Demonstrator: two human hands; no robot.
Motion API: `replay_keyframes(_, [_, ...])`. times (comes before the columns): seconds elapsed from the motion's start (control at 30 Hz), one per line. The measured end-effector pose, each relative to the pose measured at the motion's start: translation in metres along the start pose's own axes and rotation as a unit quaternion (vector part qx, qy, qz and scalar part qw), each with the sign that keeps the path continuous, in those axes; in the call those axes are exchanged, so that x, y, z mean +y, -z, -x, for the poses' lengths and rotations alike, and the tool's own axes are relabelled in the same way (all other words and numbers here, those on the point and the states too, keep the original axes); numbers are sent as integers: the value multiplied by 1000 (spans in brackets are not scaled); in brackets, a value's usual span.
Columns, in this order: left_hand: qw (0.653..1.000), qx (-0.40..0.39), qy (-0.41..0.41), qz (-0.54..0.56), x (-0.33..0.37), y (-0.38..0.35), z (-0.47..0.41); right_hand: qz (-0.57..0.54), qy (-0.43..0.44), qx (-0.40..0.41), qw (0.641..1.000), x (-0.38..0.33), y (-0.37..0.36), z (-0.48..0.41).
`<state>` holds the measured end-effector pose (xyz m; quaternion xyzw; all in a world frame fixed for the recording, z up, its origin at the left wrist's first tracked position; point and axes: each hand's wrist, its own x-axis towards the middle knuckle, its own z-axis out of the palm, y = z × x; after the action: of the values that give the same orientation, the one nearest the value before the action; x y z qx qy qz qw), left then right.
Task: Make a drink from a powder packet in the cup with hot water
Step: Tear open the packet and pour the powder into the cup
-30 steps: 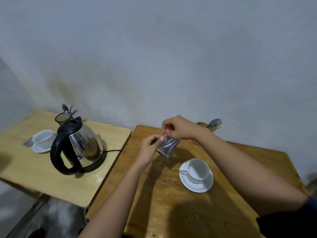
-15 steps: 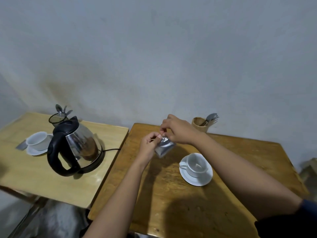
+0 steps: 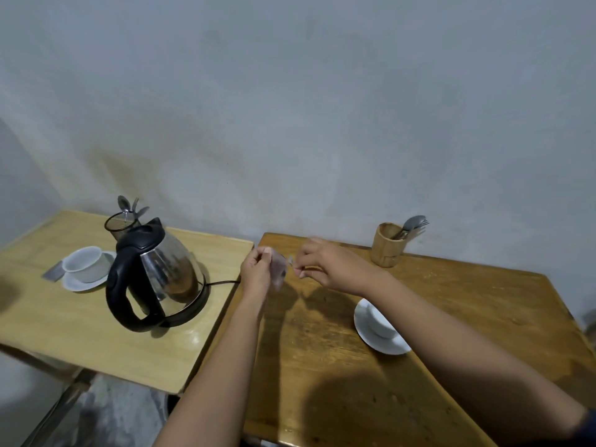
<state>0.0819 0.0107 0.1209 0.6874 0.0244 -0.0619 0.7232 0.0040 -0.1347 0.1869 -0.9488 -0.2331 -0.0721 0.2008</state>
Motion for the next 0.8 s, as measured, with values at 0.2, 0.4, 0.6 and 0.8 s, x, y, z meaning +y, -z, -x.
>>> replay_keyframes(0.2, [996,80,13,38,4,16,-20,-47,-27,-33,998,0,-13,7])
replay_keyframes(0.4, [997,54,2,52,2,31,-23,-173,-256,2,951,23,-55,24])
replay_keyframes(0.6, [997,32,14,65,-27,42,-11,-251,-409,-40,876,38,-126,47])
replay_keyframes(0.8, [998,0,50,46,-50,46,-2,-199,-398,-111,889,41,-161,52])
